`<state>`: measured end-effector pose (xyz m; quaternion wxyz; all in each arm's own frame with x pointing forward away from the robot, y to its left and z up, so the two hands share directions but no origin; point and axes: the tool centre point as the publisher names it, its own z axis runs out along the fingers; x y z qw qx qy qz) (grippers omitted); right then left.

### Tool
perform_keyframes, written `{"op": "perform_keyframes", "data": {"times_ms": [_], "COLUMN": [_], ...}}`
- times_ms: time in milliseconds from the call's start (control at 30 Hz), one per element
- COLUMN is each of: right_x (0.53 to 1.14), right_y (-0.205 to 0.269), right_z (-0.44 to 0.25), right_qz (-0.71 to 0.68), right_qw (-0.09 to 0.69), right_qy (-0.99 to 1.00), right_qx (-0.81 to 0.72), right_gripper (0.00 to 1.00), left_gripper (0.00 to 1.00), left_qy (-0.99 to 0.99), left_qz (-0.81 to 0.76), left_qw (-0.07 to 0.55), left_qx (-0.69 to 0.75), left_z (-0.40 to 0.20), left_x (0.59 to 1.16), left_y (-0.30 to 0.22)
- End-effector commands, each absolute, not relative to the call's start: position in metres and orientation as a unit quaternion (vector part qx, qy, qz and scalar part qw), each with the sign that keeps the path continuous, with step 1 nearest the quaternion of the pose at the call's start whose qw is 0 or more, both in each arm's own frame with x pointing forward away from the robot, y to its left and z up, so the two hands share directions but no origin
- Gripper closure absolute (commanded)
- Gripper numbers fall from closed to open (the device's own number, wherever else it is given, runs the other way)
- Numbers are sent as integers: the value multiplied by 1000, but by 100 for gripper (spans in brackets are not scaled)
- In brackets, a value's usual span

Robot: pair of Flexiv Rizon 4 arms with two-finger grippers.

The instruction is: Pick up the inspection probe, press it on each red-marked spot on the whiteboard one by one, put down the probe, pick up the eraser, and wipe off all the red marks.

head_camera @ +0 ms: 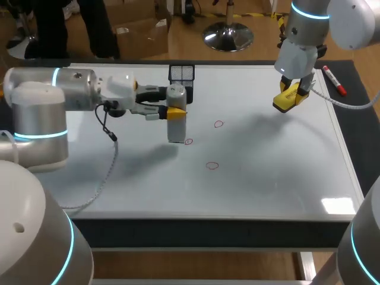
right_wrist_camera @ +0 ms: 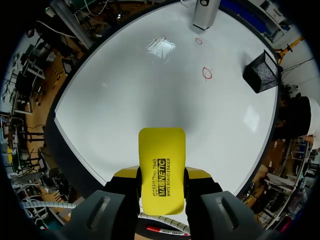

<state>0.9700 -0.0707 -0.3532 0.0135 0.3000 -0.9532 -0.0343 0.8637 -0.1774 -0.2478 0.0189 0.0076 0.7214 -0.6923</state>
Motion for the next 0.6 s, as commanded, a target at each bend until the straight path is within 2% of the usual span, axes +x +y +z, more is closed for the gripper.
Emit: {"op": "perform_keyframes", "data": {"times_ms": [33,600], "right_x": [970,970], "right_y": [-71,-71], "right_z": [-353,-353], "right_qz": [-33,-33], "right_qw": [14,14], "right_qy": [-953,-953], "right_qx": [301,301], "right_gripper": [100,100], "left_gripper": [100,100], "left_qy": [718,716], "left_qz": [-695,-698], "left_qw": [20,25], "left_qx": [9,-1], "left_z": [-253,-266], "left_x": [868,882], "left_y": [-187,-202]}}
